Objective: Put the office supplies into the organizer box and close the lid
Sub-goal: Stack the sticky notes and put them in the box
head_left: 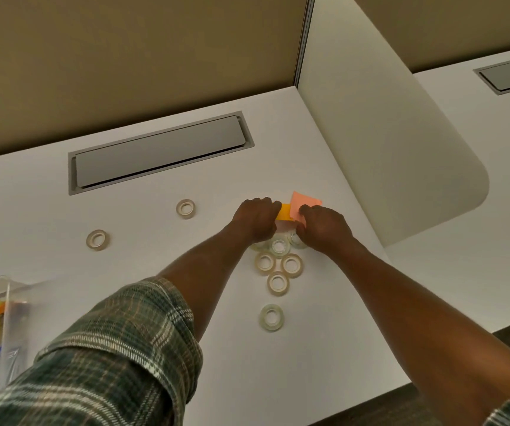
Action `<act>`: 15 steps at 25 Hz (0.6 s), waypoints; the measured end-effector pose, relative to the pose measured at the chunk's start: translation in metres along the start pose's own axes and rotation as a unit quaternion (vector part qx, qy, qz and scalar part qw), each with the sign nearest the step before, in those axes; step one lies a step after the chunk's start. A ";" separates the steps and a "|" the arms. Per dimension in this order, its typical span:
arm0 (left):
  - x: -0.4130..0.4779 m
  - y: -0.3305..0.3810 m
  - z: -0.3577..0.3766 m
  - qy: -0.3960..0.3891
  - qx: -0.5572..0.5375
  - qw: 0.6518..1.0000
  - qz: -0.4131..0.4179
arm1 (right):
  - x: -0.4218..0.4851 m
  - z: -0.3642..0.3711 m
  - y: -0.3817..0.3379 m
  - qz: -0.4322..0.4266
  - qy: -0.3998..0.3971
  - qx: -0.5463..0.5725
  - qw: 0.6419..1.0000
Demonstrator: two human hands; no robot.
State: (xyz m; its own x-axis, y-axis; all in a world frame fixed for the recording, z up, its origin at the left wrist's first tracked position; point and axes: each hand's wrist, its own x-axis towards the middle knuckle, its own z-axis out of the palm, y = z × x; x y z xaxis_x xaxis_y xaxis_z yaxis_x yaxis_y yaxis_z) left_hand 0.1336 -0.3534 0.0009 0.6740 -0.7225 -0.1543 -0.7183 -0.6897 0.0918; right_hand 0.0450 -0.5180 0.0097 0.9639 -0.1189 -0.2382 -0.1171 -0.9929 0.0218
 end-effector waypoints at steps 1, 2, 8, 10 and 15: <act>0.000 -0.002 -0.001 0.011 -0.015 1.000 -0.007 | 0.000 -0.003 -0.001 0.009 0.012 0.009 1.000; -0.001 -0.005 -0.003 0.026 -0.031 0.999 -0.016 | 0.001 -0.005 -0.002 0.026 0.023 0.035 0.999; -0.018 -0.025 -0.026 0.132 -0.216 0.957 -0.141 | -0.001 -0.026 0.002 0.141 0.193 0.230 0.943; -0.030 -0.033 -0.032 0.146 -0.286 0.926 -0.198 | -0.004 -0.034 -0.002 0.151 0.215 0.292 0.920; -0.075 -0.054 -0.037 0.109 -0.589 0.742 -0.302 | -0.010 -0.051 -0.035 0.205 0.169 0.562 0.783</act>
State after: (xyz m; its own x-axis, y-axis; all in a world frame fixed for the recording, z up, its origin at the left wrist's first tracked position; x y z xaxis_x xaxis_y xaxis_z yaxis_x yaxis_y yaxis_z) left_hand 0.1281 -0.2643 0.0435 0.9158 -0.1664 -0.3655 0.2879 -0.3624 0.8864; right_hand 0.0518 -0.4823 0.0611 0.7762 -0.6096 -0.1608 -0.3868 -0.2591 -0.8850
